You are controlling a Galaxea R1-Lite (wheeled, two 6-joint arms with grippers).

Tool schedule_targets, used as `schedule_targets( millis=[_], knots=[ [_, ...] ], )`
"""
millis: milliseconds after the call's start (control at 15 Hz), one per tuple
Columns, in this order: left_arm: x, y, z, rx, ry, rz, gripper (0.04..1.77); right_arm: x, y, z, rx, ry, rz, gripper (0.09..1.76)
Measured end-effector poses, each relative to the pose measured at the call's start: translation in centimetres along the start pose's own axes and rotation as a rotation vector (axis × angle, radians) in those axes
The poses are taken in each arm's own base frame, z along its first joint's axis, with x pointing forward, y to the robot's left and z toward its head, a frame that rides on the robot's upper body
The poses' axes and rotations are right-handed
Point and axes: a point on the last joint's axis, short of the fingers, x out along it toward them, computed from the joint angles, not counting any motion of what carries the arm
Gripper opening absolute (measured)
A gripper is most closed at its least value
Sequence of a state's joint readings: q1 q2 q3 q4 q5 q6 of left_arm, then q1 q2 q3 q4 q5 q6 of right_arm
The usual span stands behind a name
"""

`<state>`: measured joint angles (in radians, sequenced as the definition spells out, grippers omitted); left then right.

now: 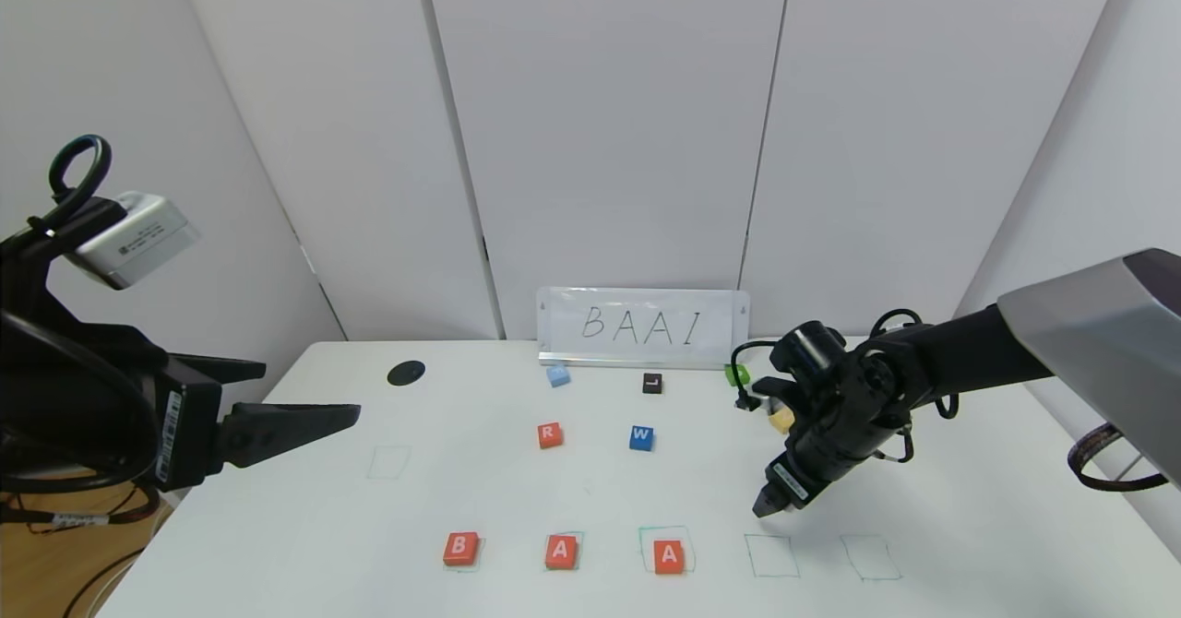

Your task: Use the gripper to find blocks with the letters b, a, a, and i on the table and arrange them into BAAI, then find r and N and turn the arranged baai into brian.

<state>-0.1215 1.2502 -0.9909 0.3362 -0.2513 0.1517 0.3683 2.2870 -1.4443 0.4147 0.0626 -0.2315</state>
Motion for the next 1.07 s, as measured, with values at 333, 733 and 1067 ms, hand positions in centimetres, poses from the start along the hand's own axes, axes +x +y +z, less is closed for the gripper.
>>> schedule_targets(
  millis=[333,733,1067],
  knots=[
    [-0.09,0.04,0.04,-0.001,-0.004,0.003,1.72,0.74,0.18,-0.06,-0.005,0.014,0.004,1.71],
    [-0.13,0.04,0.03,0.008,-0.005,0.003,1.72,1.01,0.11,-0.04,-0.004,0.010,0.002,1.71],
    [-0.06,0.04,-0.04,0.015,-0.001,0.003,1.72,1.27,-0.01,0.12,-0.004,-0.006,-0.003,1.37]
  ],
)
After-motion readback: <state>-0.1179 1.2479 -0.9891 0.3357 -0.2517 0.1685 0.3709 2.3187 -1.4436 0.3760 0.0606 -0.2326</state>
